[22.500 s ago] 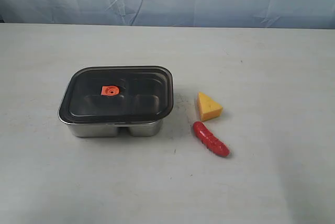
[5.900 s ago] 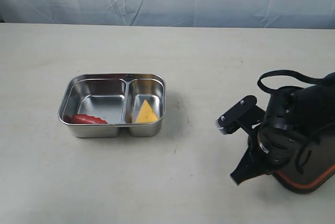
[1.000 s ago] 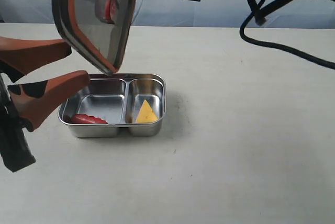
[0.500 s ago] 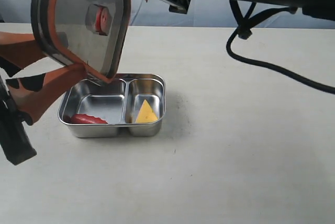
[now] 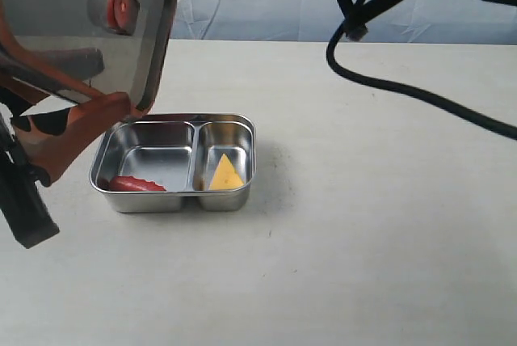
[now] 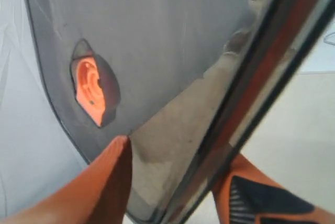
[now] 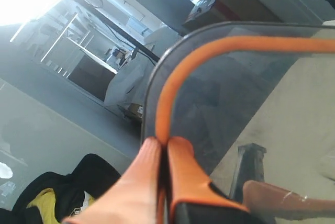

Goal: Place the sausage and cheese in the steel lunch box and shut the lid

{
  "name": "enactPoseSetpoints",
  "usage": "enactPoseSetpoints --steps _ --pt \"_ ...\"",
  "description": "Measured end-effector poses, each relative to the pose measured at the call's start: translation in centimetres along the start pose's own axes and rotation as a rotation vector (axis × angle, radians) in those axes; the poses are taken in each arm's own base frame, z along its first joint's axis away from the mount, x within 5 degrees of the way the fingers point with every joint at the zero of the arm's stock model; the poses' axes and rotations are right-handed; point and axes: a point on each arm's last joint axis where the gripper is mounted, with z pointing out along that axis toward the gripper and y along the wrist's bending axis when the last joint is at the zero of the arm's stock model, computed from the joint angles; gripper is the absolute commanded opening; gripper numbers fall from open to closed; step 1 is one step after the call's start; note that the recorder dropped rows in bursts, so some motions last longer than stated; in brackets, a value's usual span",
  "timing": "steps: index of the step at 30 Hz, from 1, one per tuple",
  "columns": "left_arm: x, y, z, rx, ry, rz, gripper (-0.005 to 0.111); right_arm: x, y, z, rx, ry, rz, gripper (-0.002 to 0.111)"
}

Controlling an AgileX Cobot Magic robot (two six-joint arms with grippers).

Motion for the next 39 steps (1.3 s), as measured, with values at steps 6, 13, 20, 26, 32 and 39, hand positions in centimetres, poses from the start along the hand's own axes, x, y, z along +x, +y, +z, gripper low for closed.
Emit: enactPoseSetpoints --steps 6,13,20,26,32,39 --pt "0.0 0.1 0.0 -0.010 0.000 0.009 0.004 0.5 0.6 0.2 -0.006 0.007 -0.002 0.000" --pt "0.0 0.2 0.0 -0.018 0.001 0.018 0.000 0.7 0.7 0.3 -0.010 0.010 -0.014 0.000" --pt "0.2 0.4 0.0 -0.041 0.023 0.035 0.000 0.7 0.6 0.3 0.005 0.021 -0.071 0.000" --pt "0.8 1.2 -0.1 -0.135 0.094 0.025 0.000 1.1 0.1 0.3 0.051 0.063 -0.156 0.001" --pt "1.4 1.9 -0.3 -0.212 0.158 0.013 0.000 1.6 -0.8 0.2 0.140 0.126 -0.179 0.001" --pt "1.8 2.2 -0.4 -0.239 0.202 0.032 0.000 2.1 -1.6 -0.2 0.241 0.205 -0.184 0.001"
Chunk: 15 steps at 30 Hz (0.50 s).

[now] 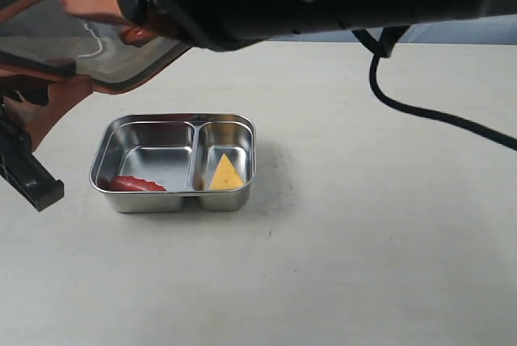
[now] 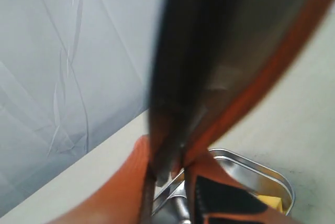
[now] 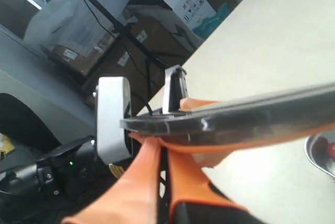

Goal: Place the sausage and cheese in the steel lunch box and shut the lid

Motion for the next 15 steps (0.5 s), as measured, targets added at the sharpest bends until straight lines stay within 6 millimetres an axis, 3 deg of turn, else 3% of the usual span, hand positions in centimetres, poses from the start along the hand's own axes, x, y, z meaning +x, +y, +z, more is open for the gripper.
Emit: enactPoseSetpoints --steps 7,12,15 --pt "0.3 0.2 0.0 -0.020 0.026 0.047 0.000 0.8 -1.0 -0.5 0.142 0.111 -0.049 0.001" --pt "-0.2 0.5 0.1 -0.048 -0.018 -0.002 0.000 2.5 -3.6 -1.0 0.401 0.289 -0.038 0.001" --pt "-0.9 0.9 0.2 -0.056 -0.037 0.017 0.000 2.6 -4.1 -1.3 0.465 0.306 -0.046 0.001"
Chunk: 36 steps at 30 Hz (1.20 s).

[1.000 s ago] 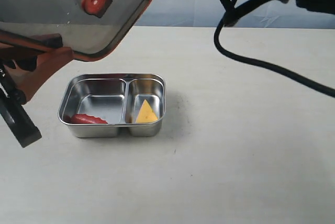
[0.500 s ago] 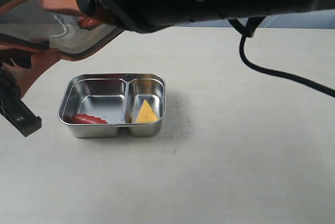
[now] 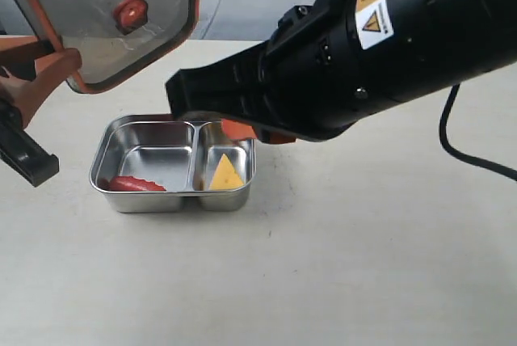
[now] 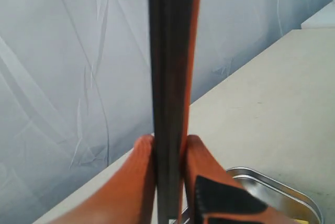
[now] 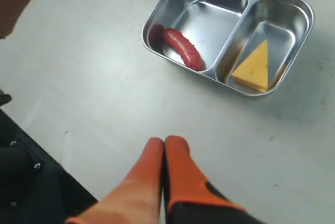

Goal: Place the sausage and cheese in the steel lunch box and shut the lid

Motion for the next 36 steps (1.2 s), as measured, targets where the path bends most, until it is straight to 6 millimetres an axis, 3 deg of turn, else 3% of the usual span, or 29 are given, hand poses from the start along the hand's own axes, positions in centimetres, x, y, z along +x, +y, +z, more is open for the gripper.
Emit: enactPoseSetpoints --steps 9,15,20,27,31,36 --pt "0.6 0.7 0.0 -0.057 0.102 0.048 0.000 -0.9 -4.0 -0.9 0.431 -0.089 -0.003 0.001" --pt "0.5 -0.5 0.6 -0.030 0.222 0.118 0.000 -2.2 -10.2 -0.7 0.489 -0.144 0.163 0.000" --pt "0.4 -0.9 0.7 -0.051 0.325 0.166 0.000 -1.9 -13.4 0.0 0.356 -0.168 0.268 0.000" --pt "-0.2 -1.7 0.9 -0.041 0.391 0.291 0.000 -1.0 -16.1 0.6 0.122 -0.221 0.403 0.000" --pt "-0.6 -2.1 0.9 -0.025 0.390 0.360 0.000 -0.3 -16.4 1.2 -0.062 -0.253 0.459 -0.001" --pt "-0.1 -2.3 1.3 -0.044 0.468 0.426 0.000 -0.6 -15.2 3.0 -0.423 -0.224 0.421 -0.001"
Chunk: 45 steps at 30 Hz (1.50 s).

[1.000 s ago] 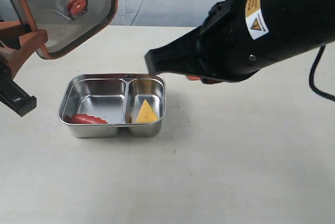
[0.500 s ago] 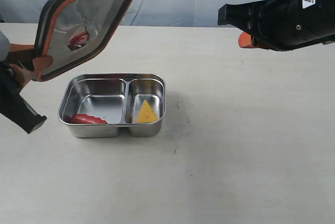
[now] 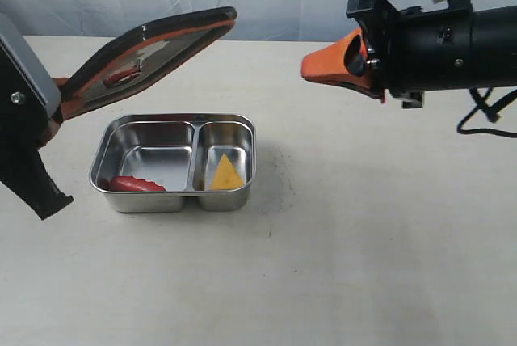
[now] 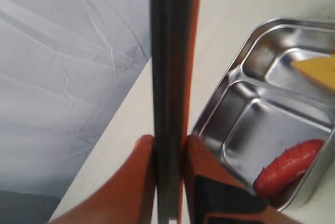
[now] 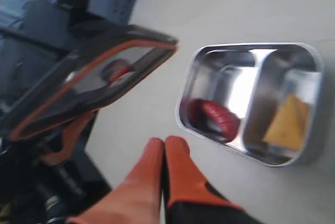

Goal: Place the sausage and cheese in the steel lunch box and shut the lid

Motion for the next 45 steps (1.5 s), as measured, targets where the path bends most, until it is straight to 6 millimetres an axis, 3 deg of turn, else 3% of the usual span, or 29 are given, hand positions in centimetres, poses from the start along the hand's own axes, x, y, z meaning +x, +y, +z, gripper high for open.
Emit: enactPoseSetpoints --steps 9,19,22,27,29,32,37,41,45 --pt "0.0 -0.8 1.0 -0.038 0.093 0.197 0.000 -0.1 -3.3 2.8 -0.056 0.033 0.133 -0.001" --pt "-0.9 -3.0 2.7 -0.111 0.174 0.401 0.000 -0.5 -3.4 3.1 -0.105 -0.001 0.233 0.002" --pt "-1.3 -3.6 3.1 -0.154 0.203 0.436 0.000 -0.5 -3.2 3.1 -0.135 0.005 0.250 0.020" --pt "-2.1 -4.5 3.8 -0.203 0.238 0.489 0.000 -0.1 -2.9 3.6 -0.164 0.041 0.260 0.076" --pt "-2.3 -4.8 4.0 -0.221 0.257 0.510 0.000 0.4 -3.2 4.4 -0.163 0.070 0.277 0.085" --pt "-2.6 -5.1 4.2 -0.245 0.279 0.529 0.000 1.2 -3.9 5.7 -0.154 0.118 0.312 0.081" --pt "-2.9 -5.7 4.4 -0.250 0.280 0.535 0.000 2.4 -4.9 7.4 -0.160 0.192 0.359 0.061" --pt "-2.8 -6.2 4.6 -0.236 0.291 0.534 0.000 2.4 -5.0 7.7 -0.165 0.197 0.365 0.047" --pt "-2.8 -6.3 4.6 -0.227 0.290 0.524 0.000 2.4 -4.9 7.7 -0.171 0.194 0.368 0.044"
